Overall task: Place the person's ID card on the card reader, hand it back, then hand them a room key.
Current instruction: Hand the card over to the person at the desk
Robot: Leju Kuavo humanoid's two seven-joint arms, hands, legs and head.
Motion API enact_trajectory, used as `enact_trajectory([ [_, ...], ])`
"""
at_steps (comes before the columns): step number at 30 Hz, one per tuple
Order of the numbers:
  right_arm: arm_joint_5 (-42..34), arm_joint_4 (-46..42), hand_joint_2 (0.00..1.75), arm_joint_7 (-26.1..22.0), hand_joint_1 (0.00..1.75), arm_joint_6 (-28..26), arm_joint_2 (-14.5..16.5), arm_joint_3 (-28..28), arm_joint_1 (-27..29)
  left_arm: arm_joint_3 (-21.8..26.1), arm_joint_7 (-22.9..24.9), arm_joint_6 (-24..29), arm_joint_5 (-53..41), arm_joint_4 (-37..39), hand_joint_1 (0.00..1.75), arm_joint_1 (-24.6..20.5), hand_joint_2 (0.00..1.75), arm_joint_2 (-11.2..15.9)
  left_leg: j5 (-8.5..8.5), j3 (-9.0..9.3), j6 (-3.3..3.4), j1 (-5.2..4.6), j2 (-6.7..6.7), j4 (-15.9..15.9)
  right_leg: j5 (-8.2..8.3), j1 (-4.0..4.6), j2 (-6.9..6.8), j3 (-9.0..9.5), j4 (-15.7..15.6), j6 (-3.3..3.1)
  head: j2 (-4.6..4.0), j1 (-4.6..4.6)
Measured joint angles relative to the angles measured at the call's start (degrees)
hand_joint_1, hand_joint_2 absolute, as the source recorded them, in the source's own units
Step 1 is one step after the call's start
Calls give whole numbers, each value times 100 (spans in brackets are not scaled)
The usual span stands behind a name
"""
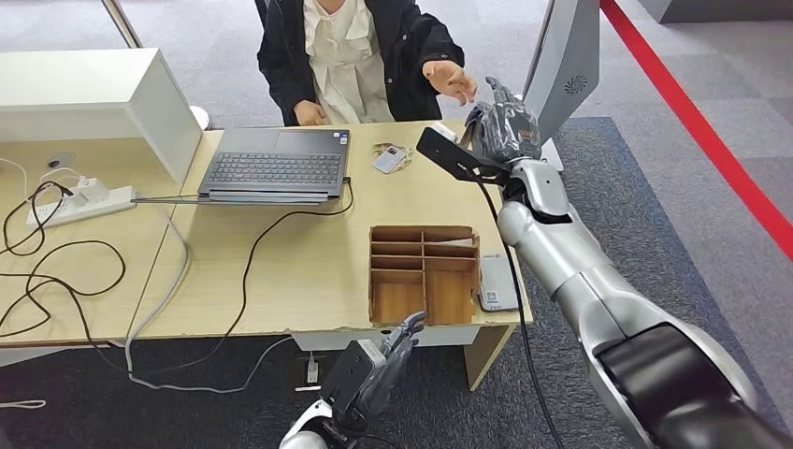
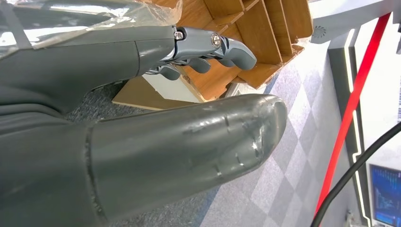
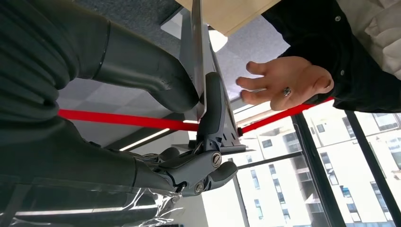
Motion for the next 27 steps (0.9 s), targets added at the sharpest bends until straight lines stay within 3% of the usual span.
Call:
enact_trajectory([
  [11, -37, 744, 175, 22, 175, -17, 257, 56, -300, 0, -27, -30, 11, 14, 0, -2, 0, -2, 0, 0, 0, 0, 1, 0, 0, 0, 0, 0, 0, 0, 0, 1],
  [26, -85, 1125, 175, 74, 173, -178, 388, 73, -330, -2, 14, -40, 66, 16, 0, -9, 0, -2, 0, 1, 0, 0, 1, 1, 0, 0, 0, -1, 0, 0, 0, 1],
  [27, -75, 1140, 175, 74, 130, -181, 397, 73, -333, -2, 15, -40, 73, 19, 0, -10, 0, -2, 0, 1, 0, 0, 1, 1, 0, 0, 0, -1, 0, 0, 0, 1],
])
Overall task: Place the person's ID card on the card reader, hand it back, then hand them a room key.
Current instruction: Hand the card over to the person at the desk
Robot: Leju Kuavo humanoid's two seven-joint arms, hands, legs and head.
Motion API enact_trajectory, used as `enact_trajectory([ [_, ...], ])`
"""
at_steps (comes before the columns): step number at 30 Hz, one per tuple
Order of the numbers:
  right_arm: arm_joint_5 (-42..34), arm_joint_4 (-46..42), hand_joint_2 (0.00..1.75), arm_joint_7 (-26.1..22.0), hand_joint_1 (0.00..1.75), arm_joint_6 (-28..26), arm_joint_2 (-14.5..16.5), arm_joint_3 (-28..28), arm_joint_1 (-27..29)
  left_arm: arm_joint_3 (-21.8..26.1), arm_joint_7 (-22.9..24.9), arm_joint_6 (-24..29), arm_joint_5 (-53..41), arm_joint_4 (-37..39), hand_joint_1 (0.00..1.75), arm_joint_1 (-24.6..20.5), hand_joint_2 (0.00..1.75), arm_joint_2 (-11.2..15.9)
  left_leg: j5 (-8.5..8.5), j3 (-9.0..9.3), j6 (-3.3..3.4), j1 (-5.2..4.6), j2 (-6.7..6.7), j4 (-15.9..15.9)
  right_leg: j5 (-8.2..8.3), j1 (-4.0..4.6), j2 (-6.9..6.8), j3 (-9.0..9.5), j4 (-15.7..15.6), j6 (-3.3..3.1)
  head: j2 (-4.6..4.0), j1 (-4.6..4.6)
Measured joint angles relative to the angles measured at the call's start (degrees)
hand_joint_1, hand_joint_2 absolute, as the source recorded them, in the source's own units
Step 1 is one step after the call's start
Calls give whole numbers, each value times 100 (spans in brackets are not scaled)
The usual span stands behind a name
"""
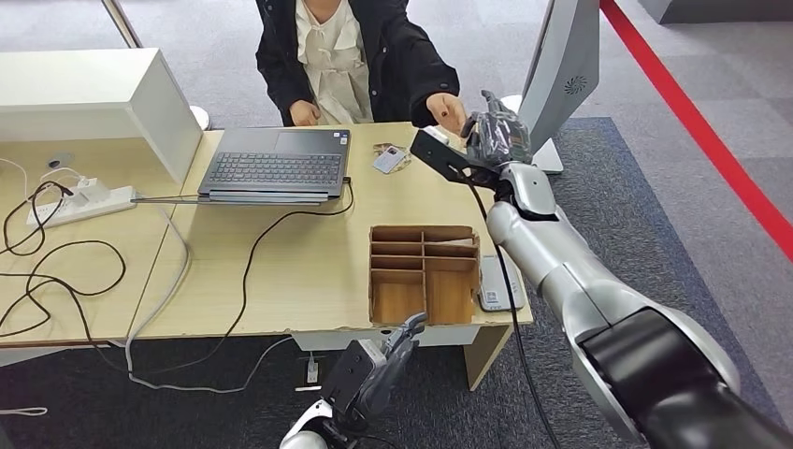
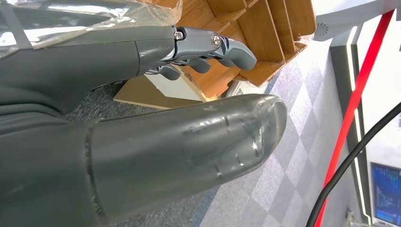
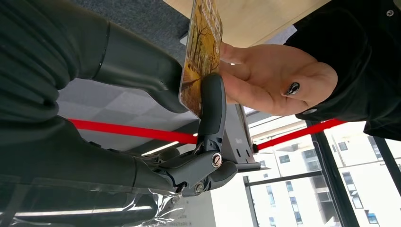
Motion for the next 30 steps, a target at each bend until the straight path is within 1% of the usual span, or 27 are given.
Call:
enact_trajectory([
  [3, 29, 36, 175, 8, 0, -33, 28, 2, -4, -1, -4, 0, 36, 19, 0, -3, 0, -2, 0, 0, 0, 0, 0, 0, 0, 0, 0, 0, 0, 0, 0, -1],
  [8, 16, 102, 175, -2, 0, -162, 74, 10, -3, -5, -45, 10, 96, 54, 0, -13, 0, -12, 0, 0, 0, 0, 1, 0, 0, 0, 0, -1, 0, 0, 0, 0],
  [12, -220, 112, 175, -247, 0, -336, 108, 11, -2, -5, -83, 72, 125, 77, 0, -15, 0, -15, 0, 0, 0, 0, 1, 0, 0, 0, 0, -1, 0, 0, 0, 0],
  [15, -593, 78, 175, -527, 0, -487, 134, 9, 2, 0, -103, 153, 124, 81, 0, -11, 0, -15, 0, 0, 0, 0, 1, 0, 0, 0, 0, 0, 1, 0, 0, 0],
  [19, -1366, -202, 175, -916, 0, -547, 149, -32, 124, 22, -117, 343, 91, 79, 0, 0, 0, -13, 0, 1, 0, 1, 1, 0, 0, 1, 0, 0, 1, 0, 0, 1],
  [23, -1945, -977, 175, -966, 0, -674, 70, -42, 573, 68, -106, 662, 120, 66, 0, 23, 0, -9, 0, 1, 0, 2, 0, 0, 0, 1, 0, 1, 1, 0, 0, 0],
  [30, -3094, -3115, 175, -952, 0, -912, -288, -80, 1841, 210, -37, 1251, 170, -128, 0, 166, 0, 65, -1, 1, 0, 1, -1, 0, -1, 1, -1, 0, -1, 1, 0, 1],
])
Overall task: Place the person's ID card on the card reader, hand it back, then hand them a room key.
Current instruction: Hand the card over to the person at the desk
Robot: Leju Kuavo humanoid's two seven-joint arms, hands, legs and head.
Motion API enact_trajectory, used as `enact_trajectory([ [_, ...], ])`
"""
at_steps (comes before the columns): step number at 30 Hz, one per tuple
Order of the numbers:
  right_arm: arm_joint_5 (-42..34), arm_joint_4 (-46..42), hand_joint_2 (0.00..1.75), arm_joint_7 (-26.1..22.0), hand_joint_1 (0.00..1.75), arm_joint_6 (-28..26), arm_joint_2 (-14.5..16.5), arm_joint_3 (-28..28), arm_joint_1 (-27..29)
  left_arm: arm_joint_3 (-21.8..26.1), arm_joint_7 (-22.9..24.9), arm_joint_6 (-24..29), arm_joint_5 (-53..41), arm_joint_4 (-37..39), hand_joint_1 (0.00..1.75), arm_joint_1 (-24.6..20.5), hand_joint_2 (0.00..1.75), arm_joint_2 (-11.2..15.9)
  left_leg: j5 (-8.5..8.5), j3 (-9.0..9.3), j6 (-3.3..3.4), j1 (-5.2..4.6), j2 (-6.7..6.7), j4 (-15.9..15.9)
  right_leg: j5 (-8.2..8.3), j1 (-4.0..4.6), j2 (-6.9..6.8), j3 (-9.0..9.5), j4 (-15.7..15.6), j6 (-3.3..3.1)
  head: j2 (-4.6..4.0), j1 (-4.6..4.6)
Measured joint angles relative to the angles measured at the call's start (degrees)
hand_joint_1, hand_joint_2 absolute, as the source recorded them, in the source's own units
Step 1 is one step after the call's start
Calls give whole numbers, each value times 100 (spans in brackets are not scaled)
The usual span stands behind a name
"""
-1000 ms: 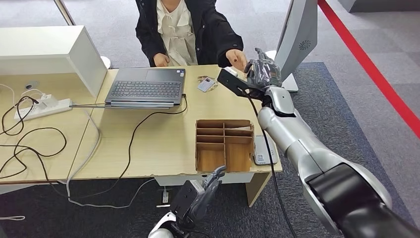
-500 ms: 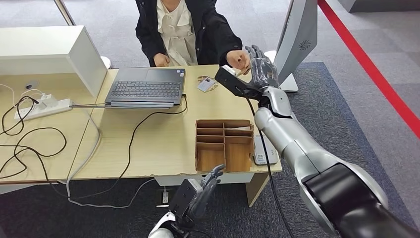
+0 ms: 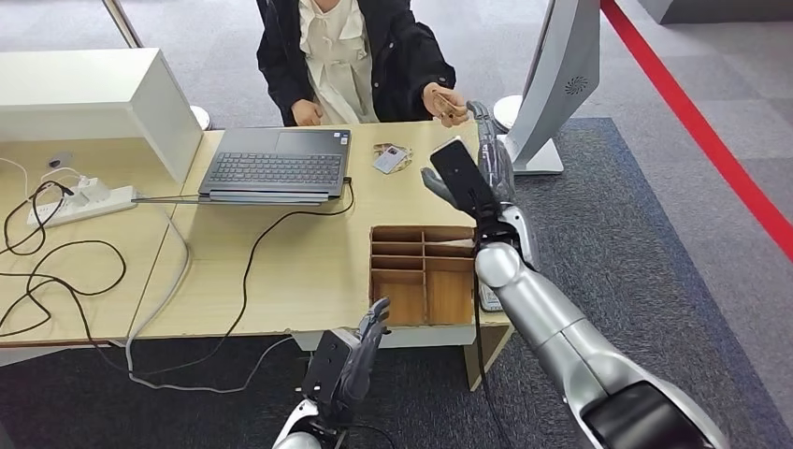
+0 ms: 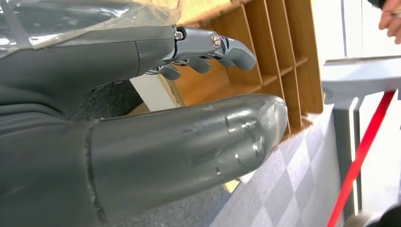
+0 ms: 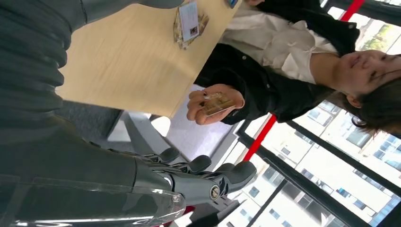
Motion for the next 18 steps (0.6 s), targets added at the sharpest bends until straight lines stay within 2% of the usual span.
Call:
enact_trajectory([
  [9, 18, -2324, 175, -3, 0, -683, -592, -132, 1467, 85, 56, 491, 46, -326, 0, 181, 0, 144, -1, 1, 0, 0, 3, -1, -1, 0, 1, 1, -2, 1, 0, 0],
  [18, 101, -3441, 175, -247, 0, -1055, -830, -147, 2634, 88, 91, 647, 55, -564, 0, 272, 0, 250, -1, -1, 0, 0, 2, -3, -1, 0, 0, 1, -2, 1, 0, -1],
])
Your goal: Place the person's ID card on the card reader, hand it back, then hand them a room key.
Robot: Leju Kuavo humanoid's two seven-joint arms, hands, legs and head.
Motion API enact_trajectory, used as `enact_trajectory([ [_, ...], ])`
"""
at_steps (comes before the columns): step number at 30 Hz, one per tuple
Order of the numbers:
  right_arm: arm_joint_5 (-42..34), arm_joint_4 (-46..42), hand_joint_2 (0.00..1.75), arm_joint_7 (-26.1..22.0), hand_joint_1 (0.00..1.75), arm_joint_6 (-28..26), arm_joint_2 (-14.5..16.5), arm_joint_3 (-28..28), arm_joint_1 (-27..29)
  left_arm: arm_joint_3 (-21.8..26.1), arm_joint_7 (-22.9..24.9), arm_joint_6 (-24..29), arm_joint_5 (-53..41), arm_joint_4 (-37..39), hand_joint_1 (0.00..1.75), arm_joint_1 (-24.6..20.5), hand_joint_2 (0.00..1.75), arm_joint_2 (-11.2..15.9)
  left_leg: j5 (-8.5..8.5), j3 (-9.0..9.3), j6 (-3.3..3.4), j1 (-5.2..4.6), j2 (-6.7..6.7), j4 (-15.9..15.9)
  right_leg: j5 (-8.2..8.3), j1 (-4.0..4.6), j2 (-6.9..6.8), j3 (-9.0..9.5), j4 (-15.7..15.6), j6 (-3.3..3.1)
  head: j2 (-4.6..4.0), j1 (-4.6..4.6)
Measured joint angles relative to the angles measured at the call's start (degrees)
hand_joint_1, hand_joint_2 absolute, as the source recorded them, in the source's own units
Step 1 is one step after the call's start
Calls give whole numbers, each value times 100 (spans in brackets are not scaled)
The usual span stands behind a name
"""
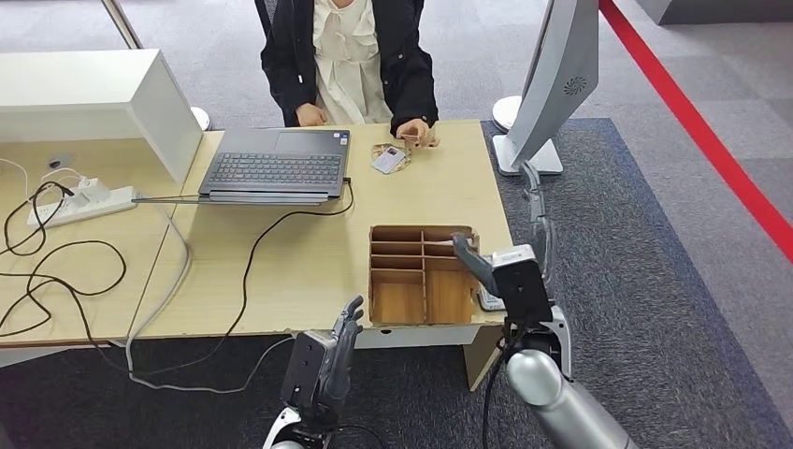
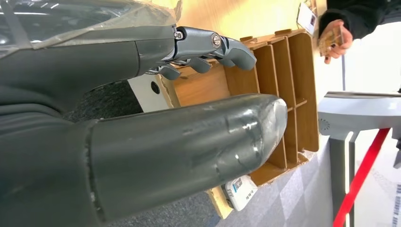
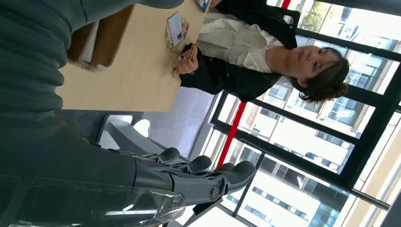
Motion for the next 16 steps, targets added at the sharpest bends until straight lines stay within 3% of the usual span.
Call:
enact_trajectory([
  [9, -821, -451, 175, -464, 0, 90, -1, 38, 527, 22, -8, 20, 18, -173, 0, 47, 0, 53, 0, 0, 0, 0, 0, -2, 0, 0, 0, 1, 0, 0, 0, 1],
  [16, -1556, -529, 175, -878, 0, 687, 90, 71, 657, 64, -57, 82, 106, -236, 0, 89, 0, 87, 0, 0, 0, 0, 0, -3, 0, 0, 0, 1, 0, 0, 0, 2],
])
